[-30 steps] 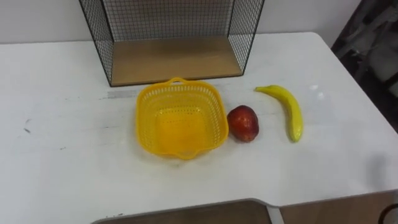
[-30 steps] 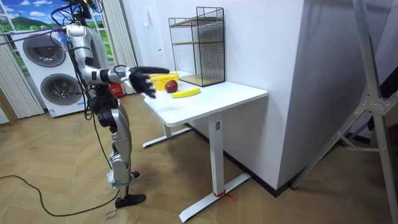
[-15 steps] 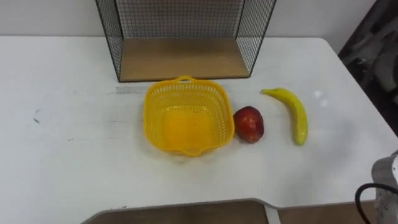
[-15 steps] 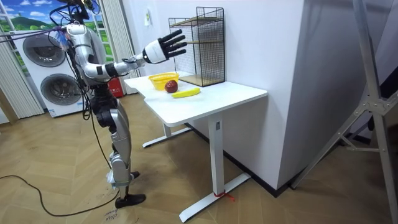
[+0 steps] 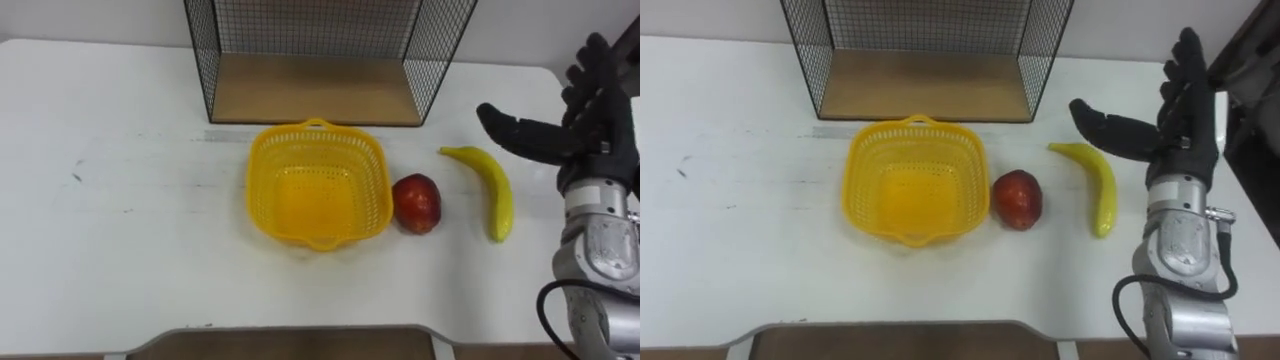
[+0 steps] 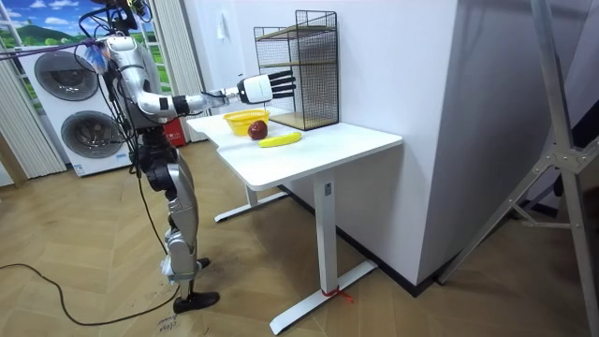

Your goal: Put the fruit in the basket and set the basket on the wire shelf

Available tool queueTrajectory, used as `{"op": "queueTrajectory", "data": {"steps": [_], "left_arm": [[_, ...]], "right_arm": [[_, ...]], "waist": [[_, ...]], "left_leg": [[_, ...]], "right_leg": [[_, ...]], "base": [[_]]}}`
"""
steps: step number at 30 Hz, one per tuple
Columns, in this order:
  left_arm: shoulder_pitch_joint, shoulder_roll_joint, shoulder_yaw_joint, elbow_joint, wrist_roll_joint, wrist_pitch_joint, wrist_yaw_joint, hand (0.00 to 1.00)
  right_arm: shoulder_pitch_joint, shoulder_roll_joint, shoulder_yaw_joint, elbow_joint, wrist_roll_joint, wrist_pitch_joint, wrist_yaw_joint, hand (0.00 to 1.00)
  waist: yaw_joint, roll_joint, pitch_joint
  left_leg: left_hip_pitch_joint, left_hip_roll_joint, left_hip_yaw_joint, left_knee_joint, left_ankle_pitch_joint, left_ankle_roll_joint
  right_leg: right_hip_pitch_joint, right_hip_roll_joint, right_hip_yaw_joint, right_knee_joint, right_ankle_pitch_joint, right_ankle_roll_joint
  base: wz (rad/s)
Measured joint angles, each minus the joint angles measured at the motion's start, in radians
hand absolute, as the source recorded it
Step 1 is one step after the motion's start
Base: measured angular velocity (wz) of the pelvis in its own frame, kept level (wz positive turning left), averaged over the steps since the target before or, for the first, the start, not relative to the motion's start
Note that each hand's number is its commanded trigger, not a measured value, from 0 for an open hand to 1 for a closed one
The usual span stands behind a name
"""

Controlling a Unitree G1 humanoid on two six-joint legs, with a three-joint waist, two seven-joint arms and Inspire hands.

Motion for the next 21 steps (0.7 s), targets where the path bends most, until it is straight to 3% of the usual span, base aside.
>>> {"op": "queueTrajectory", "data": {"steps": [9, 21], "left_arm": [[-0.004, 0.019, -0.029, -0.001, 0.001, 0.003, -0.035, 0.00], [0.000, 0.022, -0.028, -0.003, 0.001, 0.006, -0.055, 0.00]], "right_arm": [[-0.027, -0.002, 0.013, 0.000, -0.068, 0.003, 0.089, 0.00], [-0.027, -0.013, 0.039, 0.000, -0.075, 0.004, 0.175, 0.00]], "waist": [[0.001, -0.002, -0.0025], [0.000, 0.002, -0.0065]], "left_leg": [[-0.004, 0.000, 0.000, 0.004, 0.000, 0.000], [-0.003, 0.000, -0.005, 0.019, 0.000, 0.000]], "right_leg": [[-0.001, 0.000, 0.000, 0.000, 0.000, 0.000], [0.011, -0.001, -0.006, 0.001, 0.001, -0.002]], "base": [[0.00], [0.02]]}}
